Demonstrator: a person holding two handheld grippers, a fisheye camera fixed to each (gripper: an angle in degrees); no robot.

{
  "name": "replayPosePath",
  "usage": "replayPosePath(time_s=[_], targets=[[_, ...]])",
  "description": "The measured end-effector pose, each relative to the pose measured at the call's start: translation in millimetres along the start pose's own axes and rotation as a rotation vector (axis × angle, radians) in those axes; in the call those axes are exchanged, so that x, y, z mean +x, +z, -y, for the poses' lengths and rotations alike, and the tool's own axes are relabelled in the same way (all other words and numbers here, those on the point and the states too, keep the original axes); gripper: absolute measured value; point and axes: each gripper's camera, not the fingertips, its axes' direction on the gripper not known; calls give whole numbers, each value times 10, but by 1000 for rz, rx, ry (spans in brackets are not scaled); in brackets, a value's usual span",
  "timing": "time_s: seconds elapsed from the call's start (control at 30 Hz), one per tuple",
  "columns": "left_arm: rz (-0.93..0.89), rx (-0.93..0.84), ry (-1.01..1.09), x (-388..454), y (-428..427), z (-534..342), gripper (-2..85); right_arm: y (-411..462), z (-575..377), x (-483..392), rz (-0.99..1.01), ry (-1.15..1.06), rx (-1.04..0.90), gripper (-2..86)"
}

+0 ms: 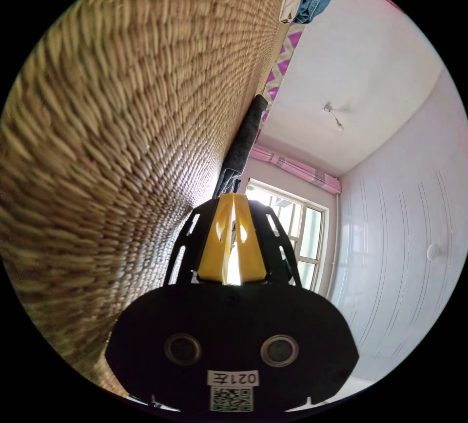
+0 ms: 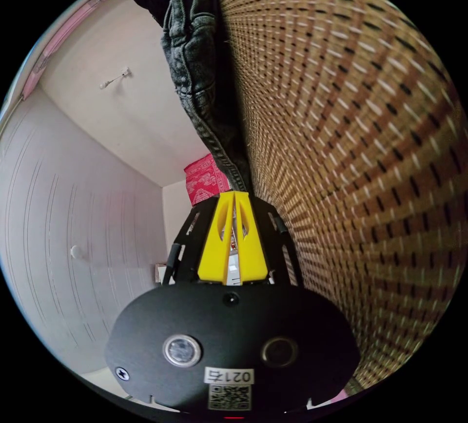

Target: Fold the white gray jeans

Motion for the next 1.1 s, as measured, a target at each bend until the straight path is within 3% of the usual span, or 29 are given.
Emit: replayPosePath(time_s=[1.1], targets=[[1, 2, 4, 69, -47, 241, -10, -91, 394, -239, -2, -3, 1, -6]])
